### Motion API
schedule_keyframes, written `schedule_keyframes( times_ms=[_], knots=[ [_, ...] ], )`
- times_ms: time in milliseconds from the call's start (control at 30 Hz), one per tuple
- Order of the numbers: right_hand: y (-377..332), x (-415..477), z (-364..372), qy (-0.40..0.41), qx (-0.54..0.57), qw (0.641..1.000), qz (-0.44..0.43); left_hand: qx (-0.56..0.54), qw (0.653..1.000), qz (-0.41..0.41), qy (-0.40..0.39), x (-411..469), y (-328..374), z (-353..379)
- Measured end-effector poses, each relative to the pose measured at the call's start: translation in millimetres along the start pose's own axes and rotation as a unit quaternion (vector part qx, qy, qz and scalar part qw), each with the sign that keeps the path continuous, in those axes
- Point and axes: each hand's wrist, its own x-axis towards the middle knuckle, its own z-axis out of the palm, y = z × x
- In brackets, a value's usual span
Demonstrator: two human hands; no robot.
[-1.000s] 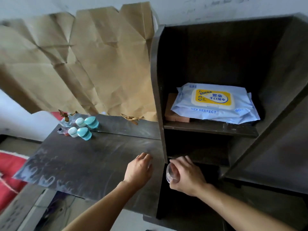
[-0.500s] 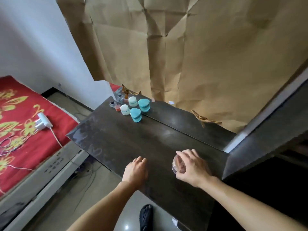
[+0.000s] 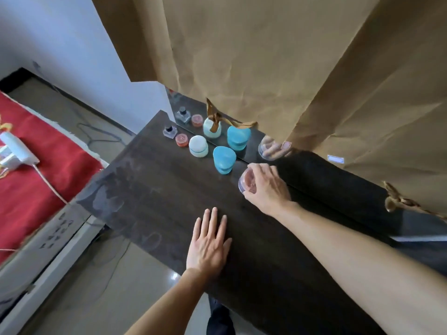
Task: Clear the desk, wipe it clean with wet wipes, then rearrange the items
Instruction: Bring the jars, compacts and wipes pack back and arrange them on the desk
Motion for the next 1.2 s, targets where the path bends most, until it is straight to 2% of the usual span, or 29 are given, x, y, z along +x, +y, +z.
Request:
schedule_keyframes(
  times_ms=[167, 400, 600, 700, 767, 900, 1000, 1200],
  knots=[
    [-6, 21, 17, 0.007, -0.023, 1.000, -0.017, -0.026, 0.999, 0.004, 0.024, -2, -4, 14],
    [-3, 13, 12, 0.012, -0.032, 0.999, -0.020, -0.003, 1.000, 0.008, 0.008, -2, -4, 14],
    [28, -48, -14, 0.061, 0.043, 0.997, 0.039, 0.044, 0.997, -0.028, -0.062, 1, 10, -6],
    [53, -95, -29, 0.076, 0.063, 0.994, 0.052, 0.031, 0.997, -0.038, -0.051, 2, 28, -28],
    [72, -129, -41, 0.097, 0.076, 0.991, 0.059, 0.028, 0.999, -0.023, -0.006, -3, 48, -43],
    [107, -201, -67, 0.140, 0.109, 0.982, 0.059, 0.009, 1.000, 0.013, -0.008, -25, 111, -61],
    [132, -258, -87, 0.178, 0.126, 0.975, 0.052, -0.005, 0.999, 0.034, 0.032, -51, 168, -69],
    [183, -367, -142, 0.287, 0.143, 0.946, 0.041, -0.048, 0.982, 0.133, 0.126, -103, 287, -94]
  ],
)
